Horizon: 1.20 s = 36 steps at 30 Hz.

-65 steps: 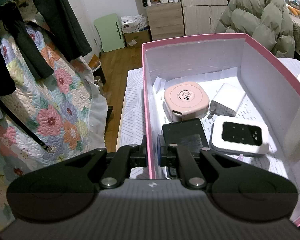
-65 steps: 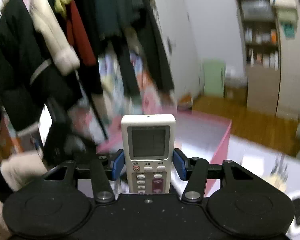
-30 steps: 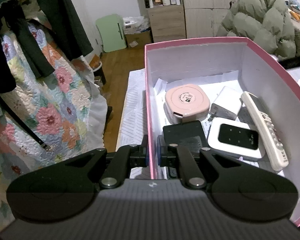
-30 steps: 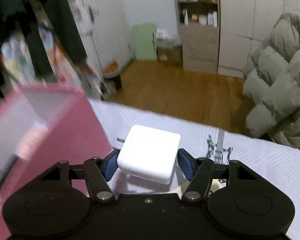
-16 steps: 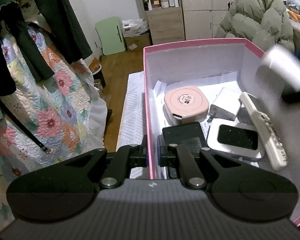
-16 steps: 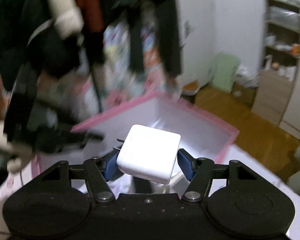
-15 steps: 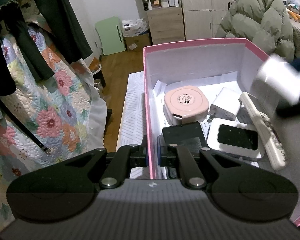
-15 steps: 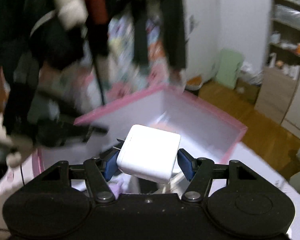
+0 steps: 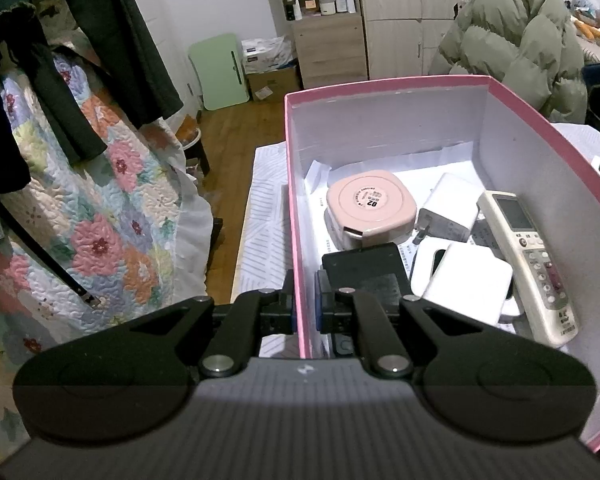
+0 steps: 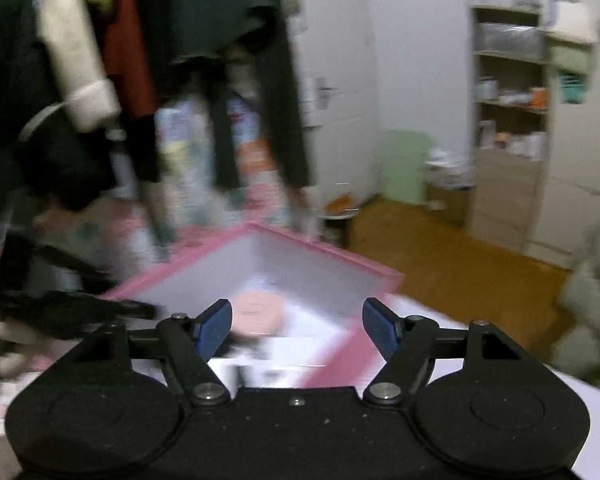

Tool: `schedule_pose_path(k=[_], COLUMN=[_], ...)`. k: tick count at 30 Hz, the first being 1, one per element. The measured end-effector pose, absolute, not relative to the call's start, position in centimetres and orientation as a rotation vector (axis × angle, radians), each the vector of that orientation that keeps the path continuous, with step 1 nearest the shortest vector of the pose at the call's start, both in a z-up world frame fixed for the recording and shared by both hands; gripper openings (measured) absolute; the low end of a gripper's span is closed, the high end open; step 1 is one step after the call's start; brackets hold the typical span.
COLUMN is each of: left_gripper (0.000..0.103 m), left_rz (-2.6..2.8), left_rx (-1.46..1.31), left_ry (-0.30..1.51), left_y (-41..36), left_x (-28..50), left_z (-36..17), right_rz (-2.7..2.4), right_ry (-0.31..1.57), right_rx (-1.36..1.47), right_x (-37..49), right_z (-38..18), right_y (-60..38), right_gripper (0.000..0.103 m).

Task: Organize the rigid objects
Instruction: 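Grasp the white charger with the right gripper and place it in the box, then grasp the metal keyring with the right gripper and drop it into the box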

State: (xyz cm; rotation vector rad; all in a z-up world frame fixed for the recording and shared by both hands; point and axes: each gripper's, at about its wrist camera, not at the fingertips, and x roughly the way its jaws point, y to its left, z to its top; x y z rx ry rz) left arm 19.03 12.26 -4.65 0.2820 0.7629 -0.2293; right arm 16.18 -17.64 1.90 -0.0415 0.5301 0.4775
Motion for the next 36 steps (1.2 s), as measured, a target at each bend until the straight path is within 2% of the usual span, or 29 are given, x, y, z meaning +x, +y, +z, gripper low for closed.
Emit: schedule_pose_path(k=[4, 6, 9, 14, 16, 18, 20, 23, 24, 26, 32, 34, 36], left_gripper=[0.007, 0.007, 0.007, 0.007, 0.007, 0.007, 0.007, 0.007, 0.007, 0.008, 0.008, 0.008, 0.008], left_rz=[-0.231, -0.23, -0.231, -0.231, -0.232, -0.231, -0.232, -0.224, -0.216, -0.208, -0.207, -0.206, -0.207], left_rx=[0.279, 0.285, 0.286, 0.293, 0.29, 0.292, 0.29, 0.294, 0.303, 0.317, 0.311, 0.319, 0.321], left_ry=[0.764, 0.763, 0.763, 0.766, 0.768, 0.766, 0.766, 0.759, 0.754, 0.749, 0.754, 0.754, 0.758], left_y=[12.1, 12.1, 12.1, 12.0, 12.1, 12.1, 12.1, 11.8, 11.7, 11.4, 11.6, 11.8, 11.8], left_x=[19.0, 19.0, 19.0, 18.9, 19.0, 19.0, 19.0, 18.9, 18.8, 18.7, 18.6, 18.8, 18.9], left_z=[-4.6, -4.6, -4.7, -4.7, -4.7, -4.7, -4.7, -4.8, -4.8, -4.9, -4.8, -4.8, -4.8], right_rz=[0.372, 0.322, 0.342, 0.428, 0.453, 0.416, 0.367, 0.358, 0.359, 0.365, 0.438, 0.436, 0.439], right_ry=[0.635, 0.702, 0.782, 0.795, 0.822, 0.841, 0.827, 0.695, 0.669, 0.615, 0.486, 0.508, 0.571], right_rx=[-0.146, -0.211, -0.227, -0.248, -0.21, -0.137, -0.068, 0.04, 0.056, 0.106, 0.084, -0.002, -0.047], right_x=[18.2, 19.5, 21.3, 23.3, 24.2, 24.4, 23.9, 21.8, 21.2, 20.1, 17.3, 16.9, 17.4], right_z=[-0.9, -2.9, -5.4, -8.1, -9.4, -9.1, -8.2, -5.8, -5.0, -3.1, 2.2, 2.4, 1.5], right_y=[-20.0, -20.1, -19.4, -18.1, -17.9, -18.4, -19.1, -20.6, -20.9, -21.4, -20.1, -19.0, -19.0], right_gripper=[0.076, 0.068, 0.066, 0.065, 0.052, 0.025, 0.027, 0.026, 0.008, 0.002, 0.002, 0.002, 0.008])
